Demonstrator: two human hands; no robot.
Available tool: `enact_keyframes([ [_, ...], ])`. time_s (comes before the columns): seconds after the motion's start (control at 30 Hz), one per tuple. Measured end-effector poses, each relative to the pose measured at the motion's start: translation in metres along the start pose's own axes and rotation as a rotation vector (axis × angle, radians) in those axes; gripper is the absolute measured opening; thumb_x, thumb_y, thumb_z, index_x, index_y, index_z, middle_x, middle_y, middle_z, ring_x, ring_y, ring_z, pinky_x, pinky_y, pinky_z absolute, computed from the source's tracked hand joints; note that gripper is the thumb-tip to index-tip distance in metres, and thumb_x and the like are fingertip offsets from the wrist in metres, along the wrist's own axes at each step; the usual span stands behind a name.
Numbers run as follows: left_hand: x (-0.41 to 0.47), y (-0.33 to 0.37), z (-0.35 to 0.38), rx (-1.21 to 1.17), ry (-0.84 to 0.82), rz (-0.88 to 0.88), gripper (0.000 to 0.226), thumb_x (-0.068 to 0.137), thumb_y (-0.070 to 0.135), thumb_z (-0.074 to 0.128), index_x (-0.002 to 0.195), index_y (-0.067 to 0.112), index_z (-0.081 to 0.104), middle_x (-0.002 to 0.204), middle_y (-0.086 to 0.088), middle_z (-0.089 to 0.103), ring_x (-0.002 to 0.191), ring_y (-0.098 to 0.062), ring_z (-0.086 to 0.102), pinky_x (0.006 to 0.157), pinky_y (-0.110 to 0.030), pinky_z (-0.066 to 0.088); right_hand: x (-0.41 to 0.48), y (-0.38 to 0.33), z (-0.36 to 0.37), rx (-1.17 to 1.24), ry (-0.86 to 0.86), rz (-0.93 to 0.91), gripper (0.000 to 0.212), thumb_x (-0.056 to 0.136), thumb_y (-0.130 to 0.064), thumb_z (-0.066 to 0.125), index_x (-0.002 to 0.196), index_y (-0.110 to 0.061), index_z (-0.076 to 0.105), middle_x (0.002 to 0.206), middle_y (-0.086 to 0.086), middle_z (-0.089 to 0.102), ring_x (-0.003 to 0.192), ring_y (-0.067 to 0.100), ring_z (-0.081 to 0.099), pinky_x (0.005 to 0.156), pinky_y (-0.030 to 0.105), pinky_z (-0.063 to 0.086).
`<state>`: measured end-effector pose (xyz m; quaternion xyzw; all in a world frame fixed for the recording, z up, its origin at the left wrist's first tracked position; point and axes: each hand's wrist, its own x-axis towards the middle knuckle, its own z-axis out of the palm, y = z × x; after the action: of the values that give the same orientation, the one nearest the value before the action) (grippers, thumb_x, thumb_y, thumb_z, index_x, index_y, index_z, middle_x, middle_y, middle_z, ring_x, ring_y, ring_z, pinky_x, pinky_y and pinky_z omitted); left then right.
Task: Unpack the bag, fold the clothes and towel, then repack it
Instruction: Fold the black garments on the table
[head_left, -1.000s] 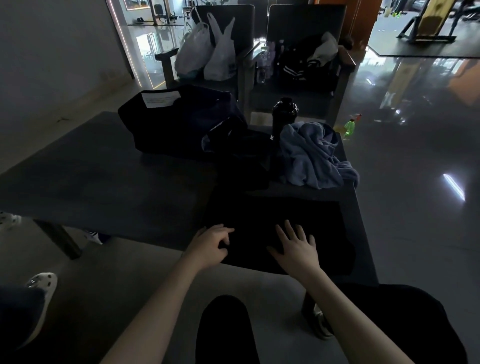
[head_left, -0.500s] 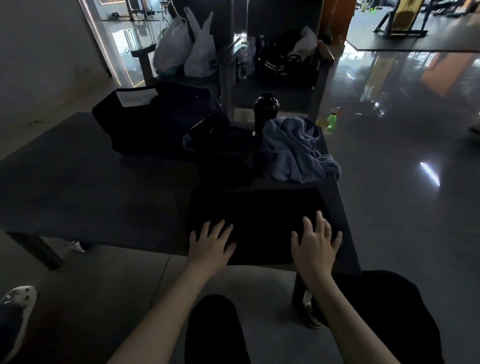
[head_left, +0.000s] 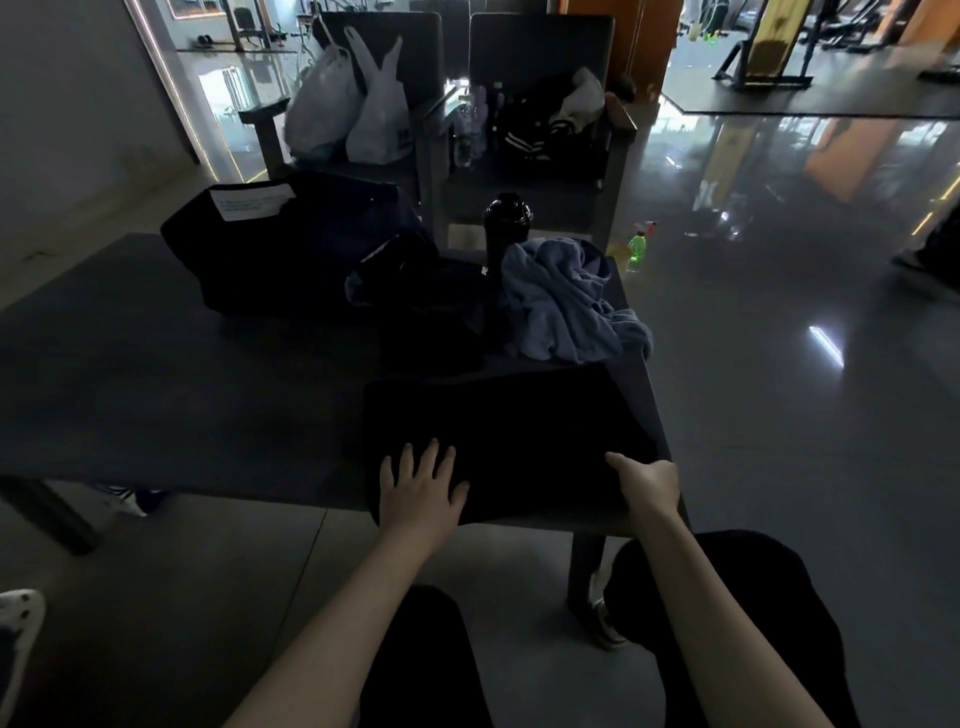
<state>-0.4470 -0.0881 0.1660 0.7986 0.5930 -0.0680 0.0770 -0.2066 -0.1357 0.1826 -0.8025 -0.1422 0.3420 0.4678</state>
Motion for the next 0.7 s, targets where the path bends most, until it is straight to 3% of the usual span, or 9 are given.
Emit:
enact_keyframes([
  [0.03, -0.001, 0.000, 0.000, 0.000, 0.000, 0.002, 0.059, 0.100, 0.050, 0.018, 0.153, 0.027, 0.006, 0.161, 0.003, 0.001, 0.147, -0.026, 0.000, 0.118, -0.048, 0.001, 0.000, -0.003, 0.000, 0.041, -0.022, 0.034, 0.028, 0.081, -0.018, 0.071, 0.092, 0.004, 0.058, 0.101, 0.019, 0.063, 0.087, 0.029, 0.059, 0.074, 0.033, 0.046],
  [0.1, 0.000, 0.000, -0.001, 0.005, 0.005, 0.006, 0.059, 0.100, 0.050, 0.018, 0.153, 0.026, 0.006, 0.161, 0.003, 0.002, 0.147, -0.027, 0.002, 0.118, -0.048, 0.004, -0.001, -0.010, 0.002, 0.023, -0.015, -0.051, 0.011, 0.080, -0.007, 0.066, 0.084, 0.000, 0.060, 0.088, 0.015, 0.062, 0.083, 0.030, 0.059, 0.070, 0.031, 0.043],
  [0.2, 0.000, 0.001, 0.001, 0.017, 0.018, 0.004, 0.058, 0.100, 0.050, 0.017, 0.153, 0.027, 0.007, 0.161, 0.004, 0.003, 0.146, -0.026, 0.004, 0.117, -0.047, 0.006, -0.012, -0.017, 0.013, -0.208, 0.095, -0.594, 0.013, 0.071, 0.008, 0.059, 0.077, -0.003, 0.062, 0.080, 0.013, 0.060, 0.080, 0.032, 0.058, 0.067, 0.028, 0.037],
  [0.27, 0.001, -0.001, 0.002, 0.031, 0.021, 0.005, 0.058, 0.100, 0.051, 0.016, 0.153, 0.028, 0.006, 0.161, 0.004, 0.003, 0.146, -0.026, 0.004, 0.117, -0.046, 0.006, -0.021, -0.011, 0.025, -0.464, -0.053, -1.012, 0.025, 0.064, 0.018, 0.060, 0.078, -0.001, 0.066, 0.085, 0.012, 0.059, 0.084, 0.030, 0.054, 0.068, 0.029, 0.039],
  [0.33, 0.004, -0.004, 0.004, 0.039, 0.003, 0.027, 0.059, 0.100, 0.052, 0.015, 0.153, 0.028, 0.005, 0.161, 0.004, 0.002, 0.147, -0.025, 0.001, 0.117, -0.046, 0.004, -0.026, 0.000, 0.034, -0.719, -0.299, -1.216, 0.028, 0.063, 0.013, 0.061, 0.085, -0.003, 0.069, 0.095, 0.010, 0.058, 0.091, 0.031, 0.053, 0.066, 0.034, 0.048],
  [0.4, 0.007, -0.009, 0.006, 0.035, -0.015, 0.063, 0.062, 0.097, 0.055, 0.009, 0.153, 0.027, 0.006, 0.161, 0.003, 0.003, 0.147, -0.025, 0.001, 0.117, -0.045, 0.003, -0.029, 0.007, 0.035, -0.803, -0.401, -1.251, 0.026, 0.075, -0.012, 0.061, 0.099, -0.009, 0.071, 0.113, 0.004, 0.058, 0.102, 0.027, 0.052, 0.075, 0.037, 0.051],
  [0.5, 0.006, -0.016, 0.004, 0.051, 0.028, 0.132, 0.094, 0.071, 0.060, -0.015, 0.151, 0.026, 0.019, 0.160, 0.002, 0.010, 0.147, -0.026, 0.007, 0.116, -0.043, 0.005, -0.030, 0.001, 0.035, -0.680, -0.350, -1.236, 0.046, 0.085, -0.046, 0.046, 0.118, -0.021, 0.066, 0.135, -0.003, 0.052, 0.119, 0.018, 0.049, 0.093, 0.035, 0.042],
  [0.6, 0.005, -0.021, 0.003, 0.039, 0.056, 0.194, 0.098, 0.067, 0.059, -0.016, 0.151, 0.025, 0.023, 0.160, 0.003, 0.014, 0.147, -0.023, 0.009, 0.117, -0.041, 0.005, -0.018, -0.015, 0.040, -0.594, -0.408, -1.105, 0.046, 0.094, -0.039, 0.048, 0.138, -0.024, 0.049, 0.153, -0.003, 0.033, 0.139, 0.017, 0.030, 0.111, 0.037, 0.027],
  [0.7, 0.006, -0.026, 0.000, 0.003, 0.045, 0.250, 0.099, 0.067, 0.060, -0.010, 0.149, 0.021, 0.028, 0.157, 0.003, 0.022, 0.147, -0.022, 0.012, 0.117, -0.038, 0.002, -0.004, -0.021, 0.043, -1.036, -0.517, -1.029, 0.055, 0.096, -0.043, 0.045, 0.147, -0.032, 0.028, 0.159, -0.008, 0.010, 0.147, 0.017, 0.007, 0.118, 0.040, 0.009],
])
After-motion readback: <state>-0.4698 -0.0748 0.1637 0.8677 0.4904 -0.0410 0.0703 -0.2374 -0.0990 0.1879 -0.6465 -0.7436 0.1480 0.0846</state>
